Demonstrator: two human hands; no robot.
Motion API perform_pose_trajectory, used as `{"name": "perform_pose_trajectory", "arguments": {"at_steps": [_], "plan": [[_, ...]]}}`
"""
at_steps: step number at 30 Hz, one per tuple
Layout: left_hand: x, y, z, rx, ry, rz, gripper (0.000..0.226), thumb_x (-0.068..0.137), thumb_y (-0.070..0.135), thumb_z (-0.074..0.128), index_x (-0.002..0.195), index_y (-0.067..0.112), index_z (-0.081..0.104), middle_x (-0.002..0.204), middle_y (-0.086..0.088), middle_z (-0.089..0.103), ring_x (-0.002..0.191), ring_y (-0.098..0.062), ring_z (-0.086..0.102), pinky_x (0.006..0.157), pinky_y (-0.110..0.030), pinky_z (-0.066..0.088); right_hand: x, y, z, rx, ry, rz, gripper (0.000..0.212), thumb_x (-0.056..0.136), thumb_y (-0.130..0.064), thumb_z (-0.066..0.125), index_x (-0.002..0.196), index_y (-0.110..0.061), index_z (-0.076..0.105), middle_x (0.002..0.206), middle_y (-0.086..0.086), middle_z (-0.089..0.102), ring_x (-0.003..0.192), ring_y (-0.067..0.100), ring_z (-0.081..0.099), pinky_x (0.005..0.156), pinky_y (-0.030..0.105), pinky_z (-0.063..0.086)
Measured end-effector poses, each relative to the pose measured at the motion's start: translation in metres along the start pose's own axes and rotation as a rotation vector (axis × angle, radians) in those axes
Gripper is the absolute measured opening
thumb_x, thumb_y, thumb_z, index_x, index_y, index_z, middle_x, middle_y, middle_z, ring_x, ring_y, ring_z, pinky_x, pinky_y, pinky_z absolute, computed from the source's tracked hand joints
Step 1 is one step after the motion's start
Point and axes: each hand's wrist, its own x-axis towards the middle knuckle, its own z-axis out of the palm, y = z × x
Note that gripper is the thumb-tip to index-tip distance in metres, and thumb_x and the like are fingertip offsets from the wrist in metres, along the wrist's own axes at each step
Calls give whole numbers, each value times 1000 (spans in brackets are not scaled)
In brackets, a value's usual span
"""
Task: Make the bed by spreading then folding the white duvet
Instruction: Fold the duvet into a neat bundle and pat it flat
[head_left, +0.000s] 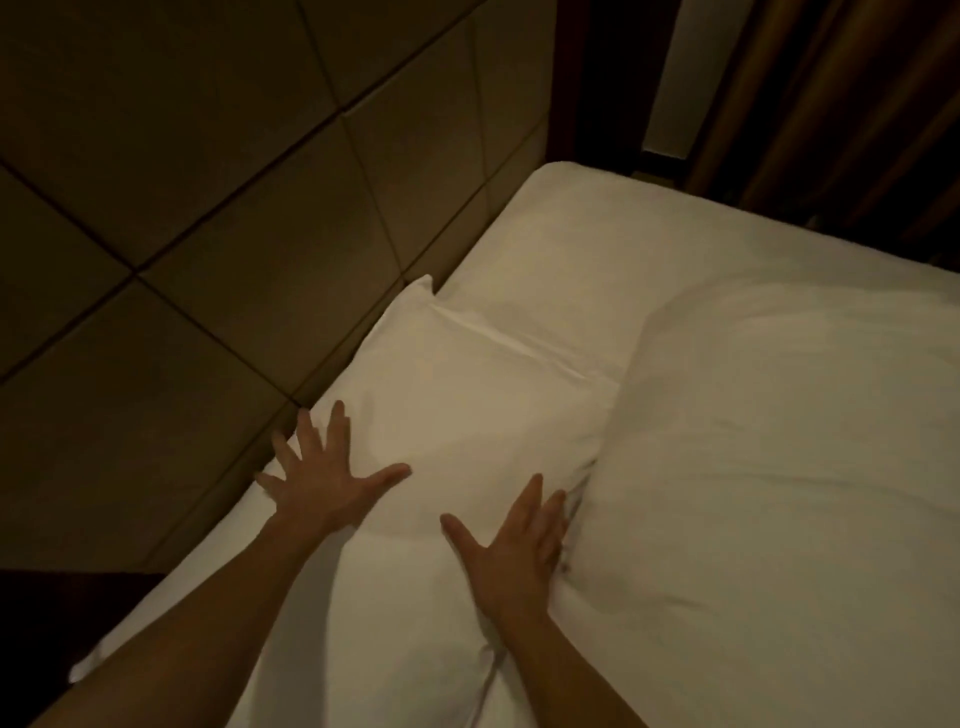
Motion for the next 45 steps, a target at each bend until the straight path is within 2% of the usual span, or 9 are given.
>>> {"name": "perform_pose_trajectory", "arguments": {"at_steps": [4, 7, 10, 19, 22, 29, 34, 40, 45], "plan": [[23, -25, 33, -99, 23, -55, 130, 45, 109, 37, 152, 53, -11, 165, -11, 7, 148, -44, 12, 114, -70, 11, 12, 0, 41, 256, -51, 186, 132, 49, -96, 56, 137, -62, -35, 157, -3, -41, 151, 43, -12, 117, 67, 16], [37, -23, 43, -156, 94, -62, 129, 44, 107, 47, 151, 39, 17, 145, -16, 41, 133, -41, 40, 111, -59, 28, 23, -7, 56, 222, 45, 192, 135, 40, -101, 54, 141, -63, -27, 159, 3, -24, 145, 49, 13, 117, 61, 24], [36, -17, 40, -211, 101, -68, 119, 44, 103, 54, 131, 24, 40, 118, -7, 61, 109, -34, 61, 87, -44, 50, 29, -12, 56, 136, 111, 181, 128, 51, -98, 56, 145, -60, -21, 155, 13, -5, 139, 47, 26, 115, 55, 31], [-12, -34, -73, -240, 341, -10, 83, 54, 90, 68, 90, 15, 60, 79, -2, 63, 75, -25, 61, 63, -32, 44, -32, -92, 6, 161, 56, -84, 120, 56, -99, 54, 151, -55, -5, 158, -3, -6, 140, 39, 36, 112, 57, 36], [-54, -18, -131, -301, 396, 12, 77, 54, 87, 72, 86, 18, 62, 69, 8, 53, 64, -15, 52, 55, -28, 37, -69, -115, -48, 187, 123, -170, 116, 60, -92, 62, 154, -51, 7, 158, -1, -1, 132, 37, 45, 108, 44, 42], [-199, 81, -244, -480, 530, 158, 77, 54, 89, 70, 84, 18, 66, 76, 2, 66, 65, -16, 58, 52, -29, 39, -163, -121, -240, 265, 326, -384, 118, 59, -83, 73, 156, -45, 17, 160, -7, -2, 146, 31, 26, 114, 41, 33], [-313, 181, -267, -648, 477, 312, 84, 53, 93, 66, 82, 15, 67, 82, -3, 68, 72, -24, 64, 55, -30, 43, -232, -65, -393, 104, 526, -412, 123, 53, -94, 64, 155, -47, 14, 145, -12, 5, 136, 33, 39, 105, 45, 43], [-401, 305, -208, -677, 298, 423, 95, 64, 86, 66, 111, 3, 68, 111, -16, 71, 103, -37, 66, 74, -34, 48, -259, 53, -511, -13, 665, -274, 124, 53, -99, 56, 156, -47, 12, 155, -2, 4, 139, 35, 37, 109, 49, 41], [-417, 356, -87, -515, 81, 360, 113, 57, 95, 58, 131, 11, 44, 133, -13, 56, 117, -36, 58, 94, -46, 51, -210, 177, -500, 46, 412, -93, 120, 59, -96, 56, 153, -55, -5, 162, -6, -22, 151, 38, 1, 120, 54, 20]]}}
